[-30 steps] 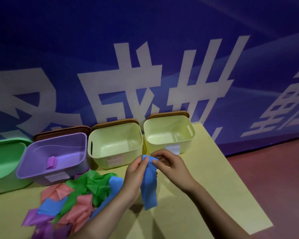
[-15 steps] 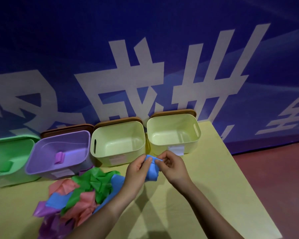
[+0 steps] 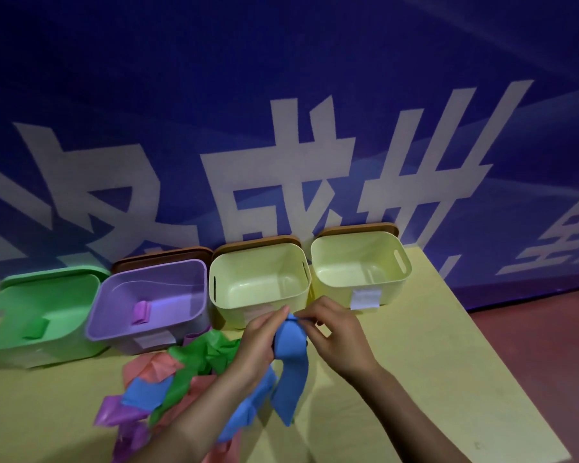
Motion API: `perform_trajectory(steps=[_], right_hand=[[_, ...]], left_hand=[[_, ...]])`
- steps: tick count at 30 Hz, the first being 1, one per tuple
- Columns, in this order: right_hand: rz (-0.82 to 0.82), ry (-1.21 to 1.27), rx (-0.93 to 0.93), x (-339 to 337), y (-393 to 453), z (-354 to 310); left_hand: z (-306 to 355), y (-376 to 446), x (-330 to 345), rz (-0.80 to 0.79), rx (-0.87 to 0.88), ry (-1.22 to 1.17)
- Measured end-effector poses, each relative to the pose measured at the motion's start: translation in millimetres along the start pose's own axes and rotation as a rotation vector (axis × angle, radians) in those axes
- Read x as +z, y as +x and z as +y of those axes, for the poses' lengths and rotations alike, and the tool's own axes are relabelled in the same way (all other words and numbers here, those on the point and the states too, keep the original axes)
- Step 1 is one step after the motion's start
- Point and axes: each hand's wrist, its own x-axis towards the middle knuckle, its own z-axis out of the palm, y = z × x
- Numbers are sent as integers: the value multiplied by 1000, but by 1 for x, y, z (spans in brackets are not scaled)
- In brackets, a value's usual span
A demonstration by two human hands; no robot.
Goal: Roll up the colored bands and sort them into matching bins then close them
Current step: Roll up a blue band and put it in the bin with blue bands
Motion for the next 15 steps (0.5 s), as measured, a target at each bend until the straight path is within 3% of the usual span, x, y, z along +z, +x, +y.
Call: perform_trajectory(steps=[4, 9, 15], right_hand=[[-47, 149, 21, 6, -1, -17], [-28, 432, 401, 27, -6, -42], [38, 299, 505, 46, -20, -57]], left_hand=[[0, -7, -24, -14, 84, 50], [-2, -15, -43, -77, 235, 227], [-16, -16, -57, -120, 360, 390]])
